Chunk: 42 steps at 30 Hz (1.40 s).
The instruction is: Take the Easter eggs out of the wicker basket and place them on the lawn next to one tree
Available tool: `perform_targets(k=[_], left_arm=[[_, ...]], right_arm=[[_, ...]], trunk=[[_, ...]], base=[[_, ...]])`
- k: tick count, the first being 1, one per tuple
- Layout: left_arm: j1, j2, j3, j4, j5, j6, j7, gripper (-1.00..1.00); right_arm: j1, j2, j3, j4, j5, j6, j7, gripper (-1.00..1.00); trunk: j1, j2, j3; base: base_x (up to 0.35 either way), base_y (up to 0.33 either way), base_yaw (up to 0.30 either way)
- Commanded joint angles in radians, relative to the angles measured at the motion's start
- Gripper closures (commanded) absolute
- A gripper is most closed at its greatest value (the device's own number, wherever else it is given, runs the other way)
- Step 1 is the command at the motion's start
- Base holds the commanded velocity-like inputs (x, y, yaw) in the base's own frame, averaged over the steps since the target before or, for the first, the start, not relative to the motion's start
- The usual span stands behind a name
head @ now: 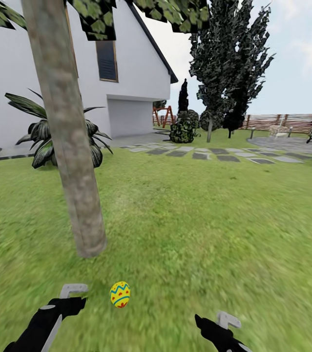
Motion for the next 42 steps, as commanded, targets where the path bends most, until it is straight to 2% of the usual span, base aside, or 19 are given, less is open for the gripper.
perform_targets(k=[1,13,22,28,42], left_arm=[[0.000,0.000,0.000,-0.001,-0.002,0.005,0.000,-1.00],[0.000,-0.003,-0.001,-0.001,-0.003,0.005,0.006,-1.00],[0.000,-0.002,-0.001,0.003,-0.006,0.003,0.049,-1.00],[0.000,-0.002,-0.001,0.031,-0.001,0.001,0.053,-1.00],[0.000,-0.003,-0.003,0.037,-0.003,-0.027,0.053,-1.00]], right_arm=[[0.000,-0.002,0.003,0.002,-0.008,0.003,-0.004,-1.00],[0.000,0.000,0.000,0.039,-0.008,0.003,-0.004,-1.00],[0.000,0.001,0.000,0.056,-0.008,0.002,-0.004,-1.00],[0.000,0.002,-0.001,0.066,-0.008,0.001,-0.004,-1.00],[0.000,0.004,0.000,0.068,-0.007,0.001,-0.004,-1.00]], trunk=[[-0.004,0.007,0.002],[-0.050,0.091,0.040],[-0.085,0.154,0.068],[-0.108,0.196,0.087],[-0.161,0.294,0.131]], base=[[0.000,0.000,0.275],[0.000,0.000,0.286],[0.000,0.000,0.289],[0.000,0.000,0.289],[0.000,0.000,0.289]])
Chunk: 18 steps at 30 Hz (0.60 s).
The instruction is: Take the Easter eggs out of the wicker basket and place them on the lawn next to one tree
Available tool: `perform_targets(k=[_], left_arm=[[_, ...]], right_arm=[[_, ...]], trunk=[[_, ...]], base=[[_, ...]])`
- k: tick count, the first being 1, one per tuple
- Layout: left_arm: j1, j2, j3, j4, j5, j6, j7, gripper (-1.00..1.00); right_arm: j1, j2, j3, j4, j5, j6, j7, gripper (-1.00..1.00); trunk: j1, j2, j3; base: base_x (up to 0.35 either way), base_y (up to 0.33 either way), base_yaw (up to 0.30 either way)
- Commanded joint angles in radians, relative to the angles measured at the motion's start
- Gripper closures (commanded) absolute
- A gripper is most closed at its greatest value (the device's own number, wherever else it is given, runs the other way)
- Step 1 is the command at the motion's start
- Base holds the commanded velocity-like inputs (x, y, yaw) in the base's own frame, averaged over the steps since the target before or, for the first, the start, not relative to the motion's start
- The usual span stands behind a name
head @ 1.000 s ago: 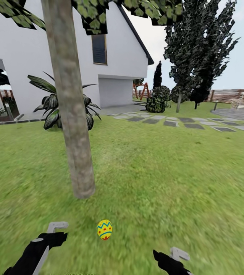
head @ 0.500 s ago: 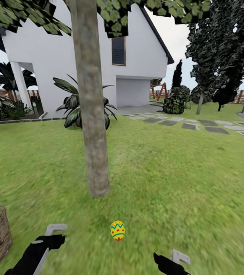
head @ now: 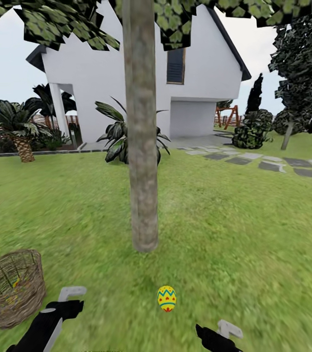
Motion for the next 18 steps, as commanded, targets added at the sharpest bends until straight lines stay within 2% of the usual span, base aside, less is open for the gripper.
perform_targets(k=[1,18], left_arm=[[0.000,0.000,0.000,-0.001,-0.002,0.005,0.002,-1.00],[0.000,0.001,0.001,-0.001,-0.002,0.003,0.002,-1.00]], right_arm=[[0.000,-0.001,0.003,-0.002,-0.006,0.004,-0.004,-1.00],[0.000,0.001,0.002,0.017,-0.006,0.004,-0.004,-1.00]], trunk=[[-0.004,0.007,0.002],[-0.069,0.126,0.055]], base=[[0.000,0.000,0.289],[0.000,0.000,0.289]])
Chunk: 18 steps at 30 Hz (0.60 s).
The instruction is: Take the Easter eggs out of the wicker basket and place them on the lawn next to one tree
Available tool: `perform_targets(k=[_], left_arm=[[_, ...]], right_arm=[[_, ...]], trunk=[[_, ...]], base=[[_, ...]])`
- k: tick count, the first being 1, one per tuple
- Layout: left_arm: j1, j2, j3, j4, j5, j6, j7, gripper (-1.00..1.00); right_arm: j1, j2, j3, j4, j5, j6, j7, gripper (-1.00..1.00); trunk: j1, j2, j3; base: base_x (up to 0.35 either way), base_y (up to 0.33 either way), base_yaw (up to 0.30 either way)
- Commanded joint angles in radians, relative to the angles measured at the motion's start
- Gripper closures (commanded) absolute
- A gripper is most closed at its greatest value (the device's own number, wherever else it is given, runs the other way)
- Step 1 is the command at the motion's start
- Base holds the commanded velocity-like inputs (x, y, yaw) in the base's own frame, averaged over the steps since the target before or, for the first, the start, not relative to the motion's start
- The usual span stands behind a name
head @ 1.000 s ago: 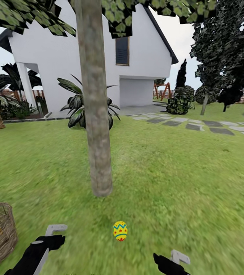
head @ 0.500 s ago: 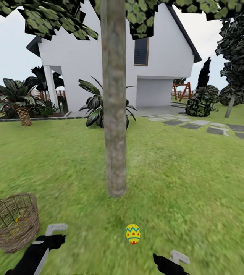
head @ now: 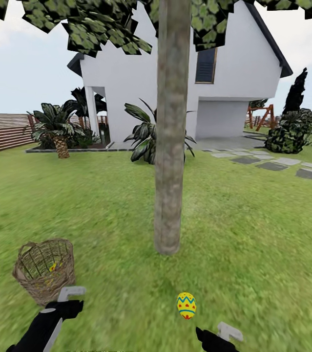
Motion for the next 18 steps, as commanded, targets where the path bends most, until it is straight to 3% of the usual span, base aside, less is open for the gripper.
perform_targets(k=[1,18], left_arm=[[0.000,0.000,0.000,-0.001,-0.002,0.005,0.002,-1.00],[0.000,0.006,0.005,0.001,0.001,0.005,0.000,-1.00]], right_arm=[[0.000,-0.001,0.002,-0.001,-0.005,0.004,-0.004,-1.00],[0.000,0.000,0.003,0.002,-0.004,-0.023,-0.004,-1.00]], trunk=[[-0.004,0.007,0.002],[-0.069,0.126,0.055]], base=[[0.000,0.000,0.289],[0.000,0.000,0.289]])
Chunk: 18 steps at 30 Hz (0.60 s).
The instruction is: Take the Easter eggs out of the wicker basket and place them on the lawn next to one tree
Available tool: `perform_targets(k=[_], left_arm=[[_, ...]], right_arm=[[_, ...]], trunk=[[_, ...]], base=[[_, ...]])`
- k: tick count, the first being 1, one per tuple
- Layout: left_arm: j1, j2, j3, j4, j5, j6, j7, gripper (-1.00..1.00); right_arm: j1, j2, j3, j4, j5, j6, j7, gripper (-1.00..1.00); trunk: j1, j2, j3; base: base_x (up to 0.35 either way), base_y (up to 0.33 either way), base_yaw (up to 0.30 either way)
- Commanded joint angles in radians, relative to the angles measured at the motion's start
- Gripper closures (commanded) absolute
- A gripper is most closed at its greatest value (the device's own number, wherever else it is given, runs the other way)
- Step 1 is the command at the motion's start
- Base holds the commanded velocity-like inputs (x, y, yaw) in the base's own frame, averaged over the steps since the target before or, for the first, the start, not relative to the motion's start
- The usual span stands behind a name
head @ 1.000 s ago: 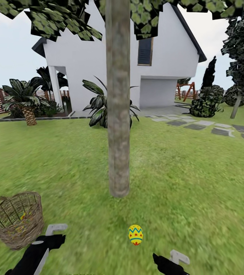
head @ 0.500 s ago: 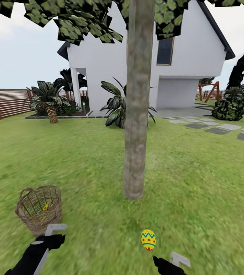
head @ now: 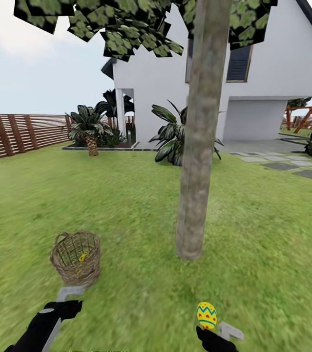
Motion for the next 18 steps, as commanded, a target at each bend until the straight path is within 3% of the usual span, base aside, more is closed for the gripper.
perform_targets(k=[1,11,18], left_arm=[[0.000,0.000,0.000,-0.001,-0.001,0.005,0.001,-1.00],[0.000,0.002,0.002,-0.001,0.004,0.007,-0.006,-1.00],[0.000,0.003,0.003,-0.001,0.003,0.008,-0.008,-1.00]], right_arm=[[0.000,0.000,0.002,-0.002,-0.005,0.000,-0.004,-1.00],[0.000,0.000,0.003,-0.001,-0.005,-0.017,-0.004,-1.00],[0.000,0.001,0.003,-0.002,-0.005,-0.018,-0.003,-1.00]], trunk=[[-0.004,0.007,0.002],[-0.042,0.077,0.033],[-0.069,0.126,0.055]], base=[[0.000,0.000,0.289],[0.023,0.000,0.289],[0.240,0.000,0.288]])
